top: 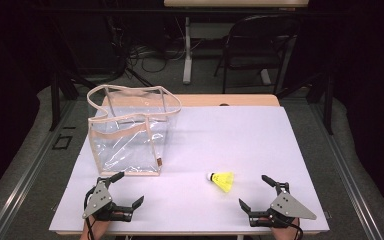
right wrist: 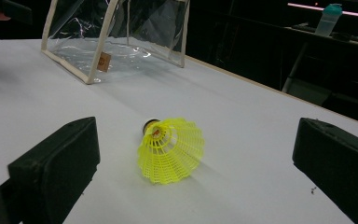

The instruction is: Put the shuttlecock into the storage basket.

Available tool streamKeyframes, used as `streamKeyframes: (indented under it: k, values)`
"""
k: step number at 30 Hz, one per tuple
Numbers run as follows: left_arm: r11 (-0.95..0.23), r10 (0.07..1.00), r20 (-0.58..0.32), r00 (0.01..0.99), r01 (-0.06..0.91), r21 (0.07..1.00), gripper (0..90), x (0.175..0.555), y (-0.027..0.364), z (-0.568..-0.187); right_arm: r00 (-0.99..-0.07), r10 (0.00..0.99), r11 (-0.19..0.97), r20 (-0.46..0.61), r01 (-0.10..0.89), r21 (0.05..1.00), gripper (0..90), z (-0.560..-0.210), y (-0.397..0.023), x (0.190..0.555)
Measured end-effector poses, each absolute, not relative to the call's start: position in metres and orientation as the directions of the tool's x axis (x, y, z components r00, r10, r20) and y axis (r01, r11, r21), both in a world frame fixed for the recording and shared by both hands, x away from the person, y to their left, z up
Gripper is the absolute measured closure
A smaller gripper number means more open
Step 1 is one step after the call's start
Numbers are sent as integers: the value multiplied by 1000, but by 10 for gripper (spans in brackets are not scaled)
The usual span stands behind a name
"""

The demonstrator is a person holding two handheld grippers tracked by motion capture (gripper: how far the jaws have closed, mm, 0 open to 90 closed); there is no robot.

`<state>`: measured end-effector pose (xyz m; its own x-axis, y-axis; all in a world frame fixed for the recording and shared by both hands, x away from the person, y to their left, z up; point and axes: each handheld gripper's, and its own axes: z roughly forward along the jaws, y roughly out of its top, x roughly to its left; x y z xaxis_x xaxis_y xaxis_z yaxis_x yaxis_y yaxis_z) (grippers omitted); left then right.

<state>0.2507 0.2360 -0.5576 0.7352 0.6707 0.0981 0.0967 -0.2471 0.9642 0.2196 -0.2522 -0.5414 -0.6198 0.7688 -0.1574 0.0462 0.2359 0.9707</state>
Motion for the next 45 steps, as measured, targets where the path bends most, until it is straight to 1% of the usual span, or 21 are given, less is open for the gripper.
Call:
streamKeyframes:
  k: [13,17,29,37,45]
  values:
    - [-260,673,103,732,104,960,0,254,234,-559,-628,768,221,-123,80,972,6,-543,-256,223]
    - [-250,672,103,734,94,964,0,253,235,-558,-633,762,239,-137,78,968,6,-542,-253,222]
    - [-268,662,117,740,88,959,0,250,236,-558,-637,764,259,-103,157,953,4,-544,-249,227]
    - [-270,668,118,735,91,959,0,252,235,-558,-642,760,277,-99,182,943,2,-542,-242,228]
    - [-261,670,116,733,86,961,0,250,236,-558,-654,754,302,-63,260,917,0,-539,-231,234]
